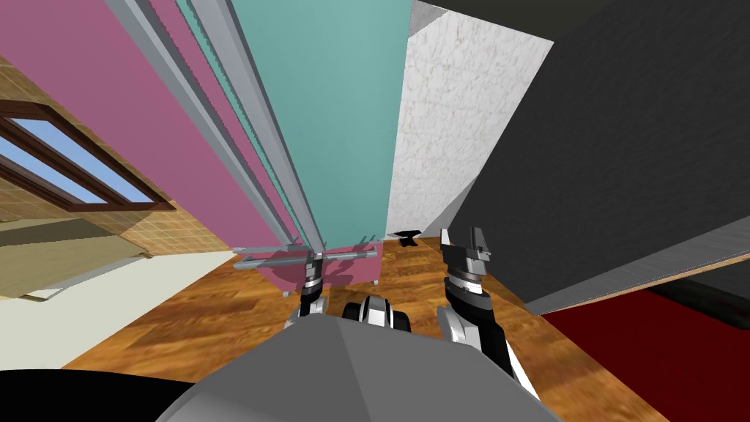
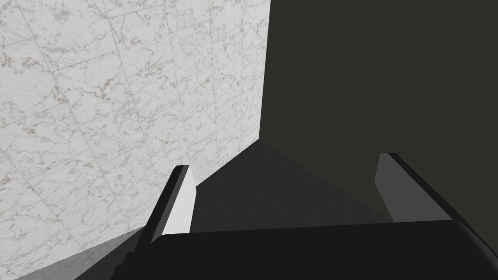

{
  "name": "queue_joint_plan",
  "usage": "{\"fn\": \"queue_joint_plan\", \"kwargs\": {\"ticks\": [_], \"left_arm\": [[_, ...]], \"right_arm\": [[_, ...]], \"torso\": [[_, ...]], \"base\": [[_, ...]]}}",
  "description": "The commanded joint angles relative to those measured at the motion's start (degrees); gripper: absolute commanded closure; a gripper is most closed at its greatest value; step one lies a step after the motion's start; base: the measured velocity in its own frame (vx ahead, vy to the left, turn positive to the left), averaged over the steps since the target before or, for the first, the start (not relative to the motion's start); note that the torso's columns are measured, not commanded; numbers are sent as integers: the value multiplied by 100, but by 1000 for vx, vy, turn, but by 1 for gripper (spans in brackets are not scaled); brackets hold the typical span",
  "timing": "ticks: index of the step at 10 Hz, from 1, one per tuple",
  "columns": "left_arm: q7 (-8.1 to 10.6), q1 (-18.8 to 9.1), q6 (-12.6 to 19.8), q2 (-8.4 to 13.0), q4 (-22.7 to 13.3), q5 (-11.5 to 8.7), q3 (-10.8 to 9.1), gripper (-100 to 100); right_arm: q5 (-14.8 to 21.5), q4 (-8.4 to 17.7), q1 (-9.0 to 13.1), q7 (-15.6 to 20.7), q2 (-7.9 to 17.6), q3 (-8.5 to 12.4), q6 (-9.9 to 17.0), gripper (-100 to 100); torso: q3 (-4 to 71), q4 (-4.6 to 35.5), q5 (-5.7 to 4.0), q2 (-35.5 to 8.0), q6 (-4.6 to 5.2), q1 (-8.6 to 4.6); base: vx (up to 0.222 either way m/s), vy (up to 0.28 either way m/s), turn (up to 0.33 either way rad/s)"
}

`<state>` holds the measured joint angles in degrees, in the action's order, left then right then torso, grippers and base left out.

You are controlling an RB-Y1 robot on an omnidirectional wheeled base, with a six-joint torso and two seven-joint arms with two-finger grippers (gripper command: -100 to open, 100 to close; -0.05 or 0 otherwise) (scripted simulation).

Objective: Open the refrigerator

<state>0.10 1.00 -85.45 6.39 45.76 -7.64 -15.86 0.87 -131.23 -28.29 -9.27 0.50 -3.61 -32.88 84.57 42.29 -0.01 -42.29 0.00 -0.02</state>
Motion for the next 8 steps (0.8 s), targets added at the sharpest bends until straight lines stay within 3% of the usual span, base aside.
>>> {"fn": "queue_joint_plan", "kwargs": {"ticks": [1,3,4,8], "left_arm": [[14,-188,333,111,111,-32,-25,-100],[25,-223,232,122,-36,-36,-31,-100],[10,-49,112,38,41,-12,-10,100],[3,229,-330,-107,-100,27,20,100]], "right_arm": [[0,0,0,0,0,0,0,0],[0,0,0,0,1,0,0,0],[0,0,0,0,0,0,0,0],[0,0,-1,0,1,1,0,0]], "torso": [[1,-1,2,1,-1,8],[0,4,-3,-3,-1,2],[-1,3,-3,-2,0,-1],[-5,6,-5,-11,-4,-5]], "base": [[-31,-16,28],[-14,-6,3],[25,18,-55],[41,19,-22]]}}
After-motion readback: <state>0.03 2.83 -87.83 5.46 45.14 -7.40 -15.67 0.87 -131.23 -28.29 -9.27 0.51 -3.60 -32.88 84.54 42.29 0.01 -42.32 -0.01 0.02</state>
